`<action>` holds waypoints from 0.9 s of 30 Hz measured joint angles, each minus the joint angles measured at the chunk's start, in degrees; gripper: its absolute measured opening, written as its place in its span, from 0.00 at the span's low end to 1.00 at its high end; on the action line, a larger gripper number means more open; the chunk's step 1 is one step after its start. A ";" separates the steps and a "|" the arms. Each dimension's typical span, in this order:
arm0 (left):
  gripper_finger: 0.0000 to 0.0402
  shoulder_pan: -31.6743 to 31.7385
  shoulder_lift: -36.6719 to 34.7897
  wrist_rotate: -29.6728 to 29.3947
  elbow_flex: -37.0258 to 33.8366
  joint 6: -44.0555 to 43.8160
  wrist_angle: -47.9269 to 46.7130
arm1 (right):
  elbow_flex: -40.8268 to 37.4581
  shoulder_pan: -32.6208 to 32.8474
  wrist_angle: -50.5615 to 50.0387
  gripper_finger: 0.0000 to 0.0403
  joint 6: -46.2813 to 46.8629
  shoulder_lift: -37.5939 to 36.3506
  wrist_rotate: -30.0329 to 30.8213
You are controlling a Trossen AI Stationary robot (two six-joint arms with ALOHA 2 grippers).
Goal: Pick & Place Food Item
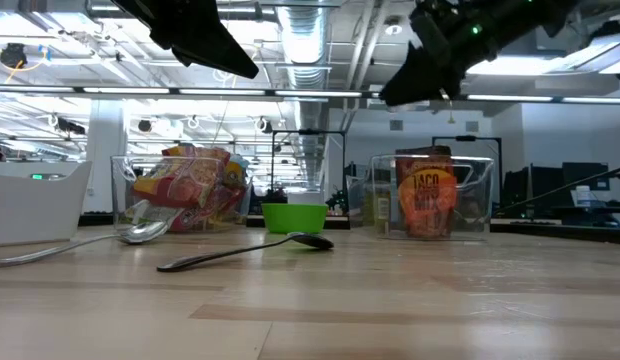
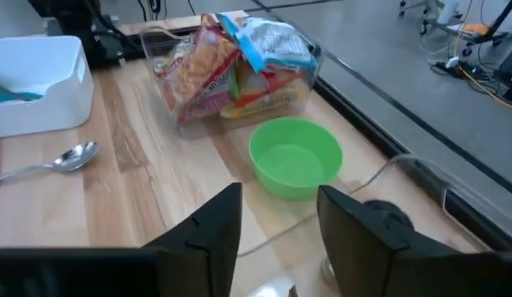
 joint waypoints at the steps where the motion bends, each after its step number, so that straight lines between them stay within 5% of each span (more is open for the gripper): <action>1: 0.00 0.00 0.00 -0.01 0.00 0.00 -0.01 | 0.74 0.00 -0.90 0.37 -0.20 0.00 -0.17; 12: 0.00 0.00 0.00 -0.01 0.00 0.00 0.00 | 4.46 0.00 -9.27 0.03 -5.39 -0.02 -16.55; 18: 0.00 0.00 0.00 -0.01 0.00 0.00 0.00 | 4.46 0.58 -9.26 0.04 -4.92 -0.02 -27.85; 27: 0.00 0.00 0.00 0.01 0.00 -0.28 1.10 | 4.46 2.36 -10.22 0.01 -0.61 -0.02 -28.51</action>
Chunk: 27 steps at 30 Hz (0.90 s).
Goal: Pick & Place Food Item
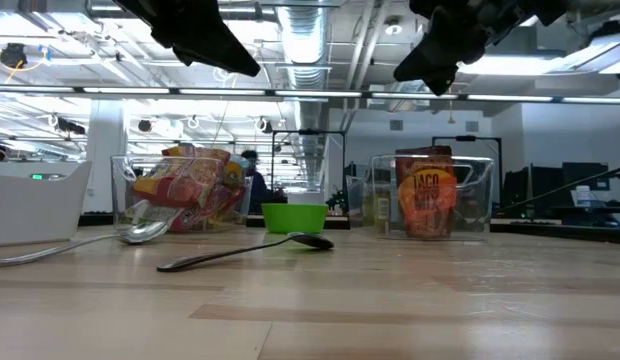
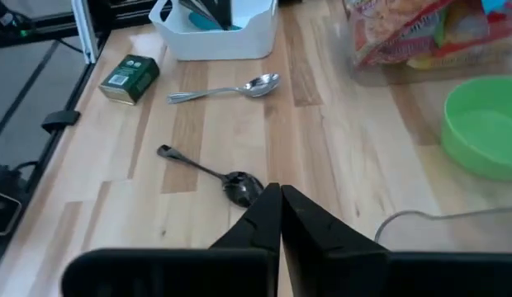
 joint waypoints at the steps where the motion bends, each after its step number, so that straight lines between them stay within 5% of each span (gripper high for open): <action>1: 0.00 0.00 0.00 0.00 -0.01 -0.42 0.83 | 0.00 0.00 -0.20 0.02 1.04 0.00 0.00; 11: 0.00 -0.54 0.00 0.00 0.02 -13.36 8.43 | -1.46 0.00 -2.09 0.00 5.37 0.00 0.44; 27: 0.00 -3.23 0.00 2.87 0.02 -5.27 11.94 | -2.19 5.14 1.76 0.00 -3.58 0.04 2.99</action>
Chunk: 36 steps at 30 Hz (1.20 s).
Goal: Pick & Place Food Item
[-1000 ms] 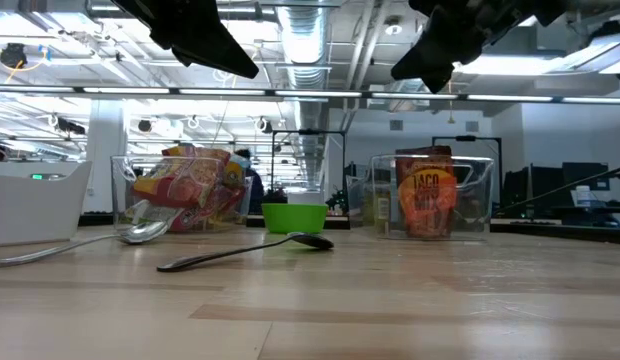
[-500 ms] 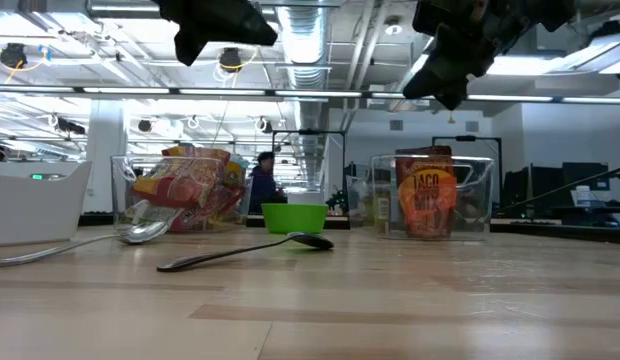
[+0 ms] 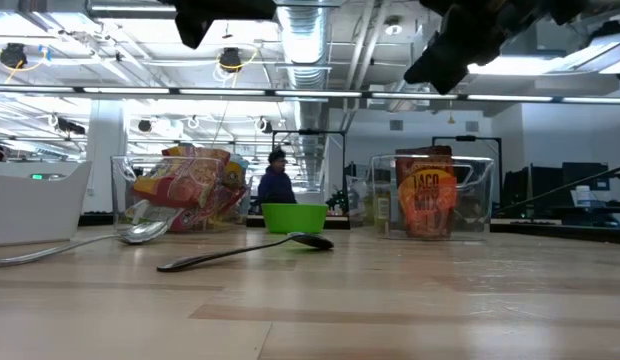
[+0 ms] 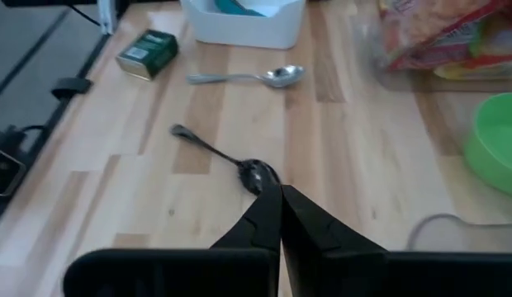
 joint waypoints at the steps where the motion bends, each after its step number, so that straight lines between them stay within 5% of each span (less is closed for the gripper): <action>1: 0.00 0.08 0.01 0.02 0.00 0.48 0.01 | 0.00 0.39 0.26 0.00 0.66 0.00 0.00; 13: 0.00 0.22 0.02 0.00 0.00 0.65 0.00 | -0.03 1.66 -0.92 0.00 4.44 -0.02 -0.04; 19: 0.00 0.22 0.02 -0.03 0.00 0.65 -0.21 | 0.05 1.72 -9.78 0.00 -0.56 -0.25 -0.31; 26: 0.00 0.22 0.02 -0.07 0.00 0.67 -0.20 | 0.19 3.36 -6.20 0.00 -7.09 -0.59 -11.00; 36: 0.00 0.22 0.02 -0.08 0.00 0.67 -0.21 | 0.22 5.59 -4.11 0.00 -5.19 -0.79 -15.81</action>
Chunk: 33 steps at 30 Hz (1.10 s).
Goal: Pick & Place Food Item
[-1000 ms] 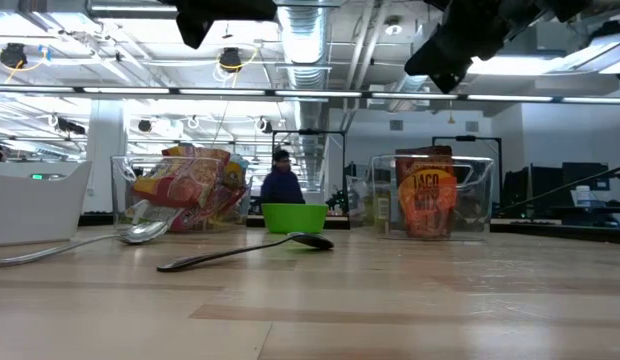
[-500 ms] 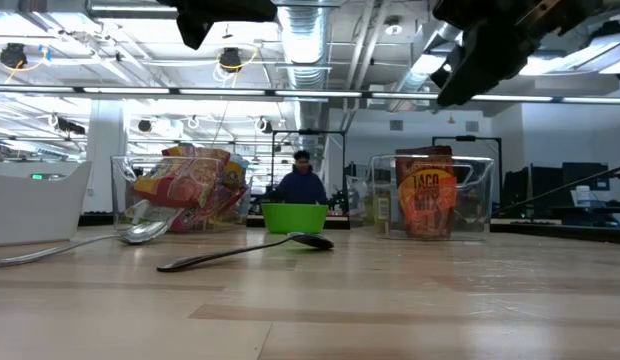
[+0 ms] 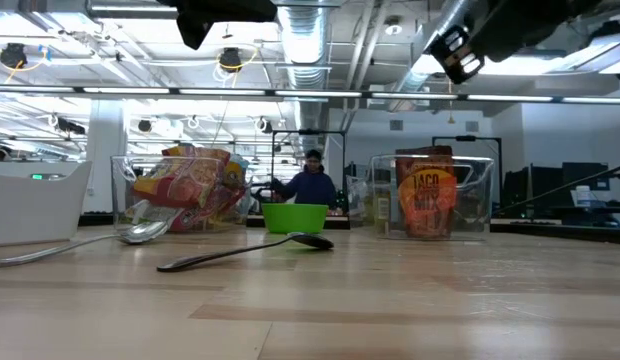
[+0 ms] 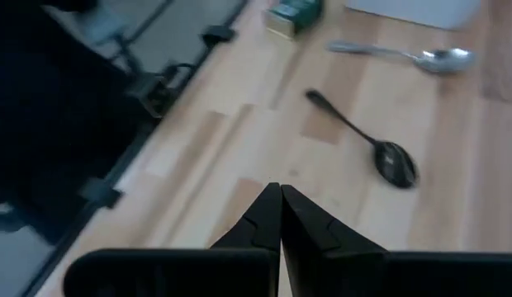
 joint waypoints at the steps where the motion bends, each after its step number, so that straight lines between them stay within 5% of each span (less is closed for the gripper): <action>1: 0.00 0.00 0.00 0.00 0.00 0.01 -0.02 | -0.01 -0.23 -0.11 0.00 -0.61 -0.66 -1.69; 7: 0.00 0.00 0.13 -0.01 0.00 0.01 -0.10 | -0.50 -3.26 1.03 0.00 -3.20 -5.00 -8.36; 24: 0.00 0.00 0.17 -0.01 0.00 -0.01 -0.03 | -0.56 -10.84 0.56 0.00 -5.12 -10.40 -14.73; 33: 0.00 0.00 0.17 -0.01 0.00 -0.01 -0.01 | -11.76 -12.09 16.39 0.00 -1.67 -13.80 -16.10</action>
